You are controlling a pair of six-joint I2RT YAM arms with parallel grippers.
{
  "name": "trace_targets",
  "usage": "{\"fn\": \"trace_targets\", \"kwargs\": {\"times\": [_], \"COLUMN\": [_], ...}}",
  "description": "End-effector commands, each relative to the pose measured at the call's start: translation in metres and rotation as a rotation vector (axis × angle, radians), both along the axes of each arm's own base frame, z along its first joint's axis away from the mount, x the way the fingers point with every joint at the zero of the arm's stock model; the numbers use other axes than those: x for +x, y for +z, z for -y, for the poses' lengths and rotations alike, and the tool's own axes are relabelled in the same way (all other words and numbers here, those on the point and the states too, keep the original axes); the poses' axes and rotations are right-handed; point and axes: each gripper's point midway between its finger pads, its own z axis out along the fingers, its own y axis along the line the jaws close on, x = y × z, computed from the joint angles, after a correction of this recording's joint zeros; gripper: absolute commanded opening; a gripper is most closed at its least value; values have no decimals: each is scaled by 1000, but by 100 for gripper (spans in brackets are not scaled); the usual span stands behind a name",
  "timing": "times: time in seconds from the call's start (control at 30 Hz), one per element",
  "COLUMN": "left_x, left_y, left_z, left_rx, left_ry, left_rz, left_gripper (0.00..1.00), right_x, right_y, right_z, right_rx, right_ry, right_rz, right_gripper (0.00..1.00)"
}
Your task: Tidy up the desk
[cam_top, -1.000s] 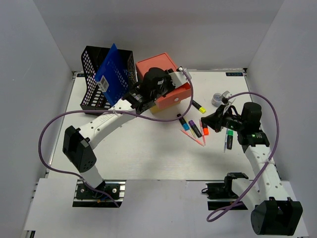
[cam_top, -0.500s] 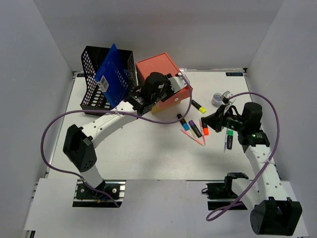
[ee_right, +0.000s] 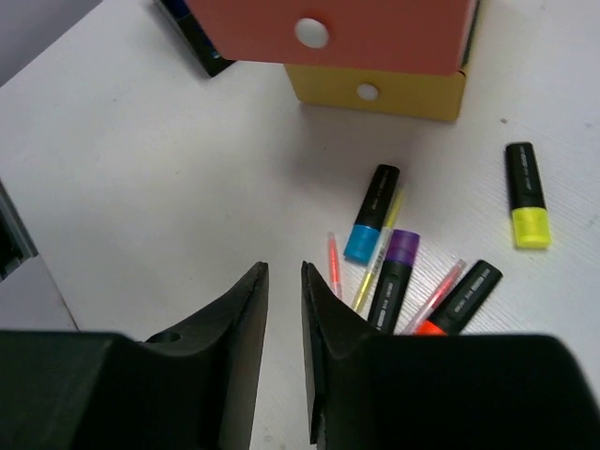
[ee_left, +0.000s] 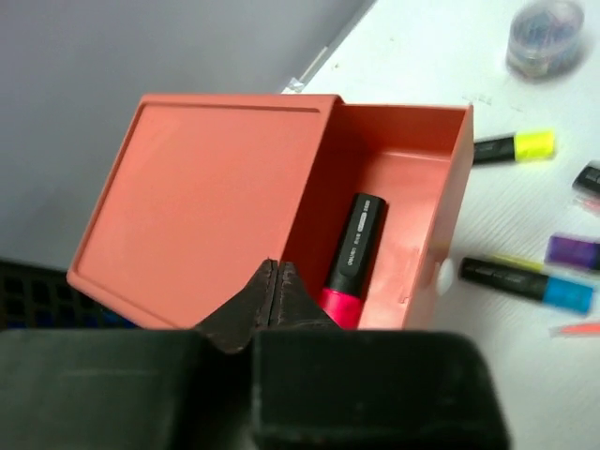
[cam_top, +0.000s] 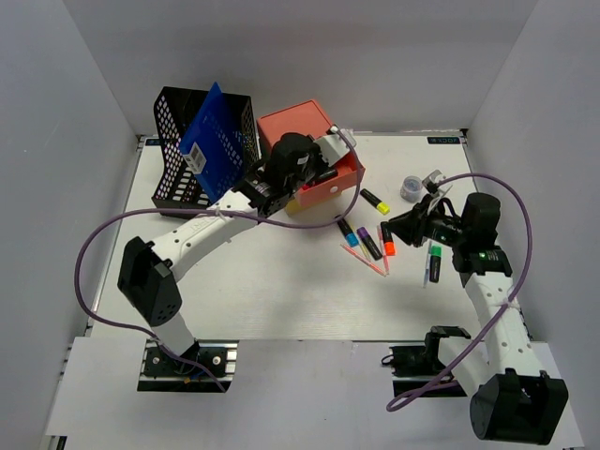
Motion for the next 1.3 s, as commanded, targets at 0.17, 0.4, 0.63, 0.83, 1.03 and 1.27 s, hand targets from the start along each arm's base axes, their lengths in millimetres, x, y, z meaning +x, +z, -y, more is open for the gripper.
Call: {"fn": "trace_targets", "kwargs": {"times": [0.17,0.4,0.63,0.83,1.03,1.27], "left_x": [-64,-125,-144,-148,-152,-154], "left_y": [48,-21,-57,-57,-54,-56], "left_z": [-63,-118,-128,-134,-132,-126], "left_rx": [-386,-476,-399,-357,-359,-356], "left_ry": [151,212,162,162,143,117], "left_rz": [-63,-172,-190,-190,-186,-202], "left_gripper": [3,80,84,88,89,91], "right_x": [46,65,74,93,100,100], "right_y": [-38,-101,-152,-175,-185,-199], "right_z": [39,61,63,64,61,68], "right_rx": [-163,-401,-549,-611,-611,-656], "right_ry": [-248,-364,-371,-391,-402,-434], "right_rz": [-101,-283,-367,-400,-421,-443], "right_gripper": [17,49,63,64,64,63]}}
